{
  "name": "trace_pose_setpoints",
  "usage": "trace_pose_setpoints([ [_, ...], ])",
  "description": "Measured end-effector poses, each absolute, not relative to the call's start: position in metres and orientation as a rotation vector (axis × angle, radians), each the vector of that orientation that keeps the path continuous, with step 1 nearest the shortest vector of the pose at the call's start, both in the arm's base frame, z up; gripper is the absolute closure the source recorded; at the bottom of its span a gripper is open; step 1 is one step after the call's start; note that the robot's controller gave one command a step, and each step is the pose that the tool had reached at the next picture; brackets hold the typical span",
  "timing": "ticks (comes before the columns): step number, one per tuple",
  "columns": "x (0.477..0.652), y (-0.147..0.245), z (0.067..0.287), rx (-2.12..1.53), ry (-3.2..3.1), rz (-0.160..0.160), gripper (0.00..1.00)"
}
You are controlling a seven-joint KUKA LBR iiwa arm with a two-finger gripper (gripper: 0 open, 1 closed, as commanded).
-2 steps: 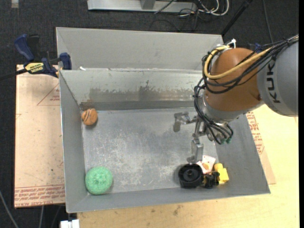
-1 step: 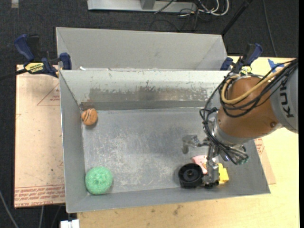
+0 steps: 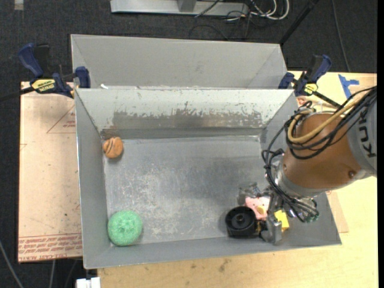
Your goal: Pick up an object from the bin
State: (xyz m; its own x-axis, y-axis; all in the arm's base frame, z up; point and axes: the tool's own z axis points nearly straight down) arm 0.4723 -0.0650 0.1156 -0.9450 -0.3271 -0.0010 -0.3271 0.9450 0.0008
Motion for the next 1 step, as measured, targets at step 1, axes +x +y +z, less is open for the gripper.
trace_pose_setpoints([
  [1,0.4869,-0.0292,0.0708,-0.599,3.078,0.002,1.00],
])
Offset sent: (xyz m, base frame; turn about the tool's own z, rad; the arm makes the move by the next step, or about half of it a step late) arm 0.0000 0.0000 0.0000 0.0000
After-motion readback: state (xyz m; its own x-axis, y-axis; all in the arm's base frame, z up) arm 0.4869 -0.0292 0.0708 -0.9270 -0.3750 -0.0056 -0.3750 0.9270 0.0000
